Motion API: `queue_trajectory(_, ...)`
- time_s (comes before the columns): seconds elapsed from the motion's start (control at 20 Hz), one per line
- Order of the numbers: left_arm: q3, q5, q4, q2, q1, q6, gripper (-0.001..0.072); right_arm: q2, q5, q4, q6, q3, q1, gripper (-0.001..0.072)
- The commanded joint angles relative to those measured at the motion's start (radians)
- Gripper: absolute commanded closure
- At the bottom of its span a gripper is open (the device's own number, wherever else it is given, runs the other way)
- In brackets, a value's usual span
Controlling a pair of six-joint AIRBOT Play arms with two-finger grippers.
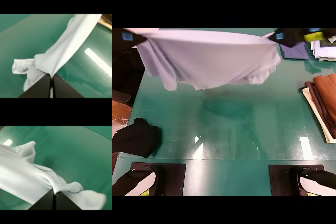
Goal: Fold the shirts.
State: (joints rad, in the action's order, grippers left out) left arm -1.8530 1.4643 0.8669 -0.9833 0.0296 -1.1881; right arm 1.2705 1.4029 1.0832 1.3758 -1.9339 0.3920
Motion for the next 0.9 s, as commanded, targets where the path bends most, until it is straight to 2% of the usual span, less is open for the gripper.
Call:
queue_trajectory(0.0,-0.074,-0.013,-0.007,0.011,0.069,-0.018,0.0685,-0.152,0.074,0.054,0.074,0.093,-0.002,0.0702)
queue_trajectory(0.25,-0.074,0.035,0.123,-0.121,0.071,-0.046,0.0685,-0.224,0.09,0.054,0.177,0.367,-0.002,0.0702)
queue_trajectory(0.4,-0.008,0.066,0.119,-0.272,0.071,-0.046,0.0684,-0.179,0.074,0.053,0.183,0.539,-0.002,0.0702)
queue_trajectory(0.5,0.099,0.063,0.117,-0.364,0.071,-0.046,0.0684,-0.125,0.005,0.049,0.177,0.631,-0.002,0.0702)
queue_trajectory(0.65,0.259,-0.026,0.142,-0.5,0.071,-0.034,0.0684,-0.043,-0.121,0.034,0.159,0.724,0.001,0.0701)
queue_trajectory(0.8,0.294,-0.123,0.148,-0.616,0.071,-0.049,0.0666,0.028,-0.182,0.033,0.16,0.754,0.001,0.0701)
queue_trajectory(0.85,0.294,-0.156,0.148,-0.636,0.07,-0.061,0.0387,0.045,-0.188,0.033,0.16,0.753,0.001,0.0702)
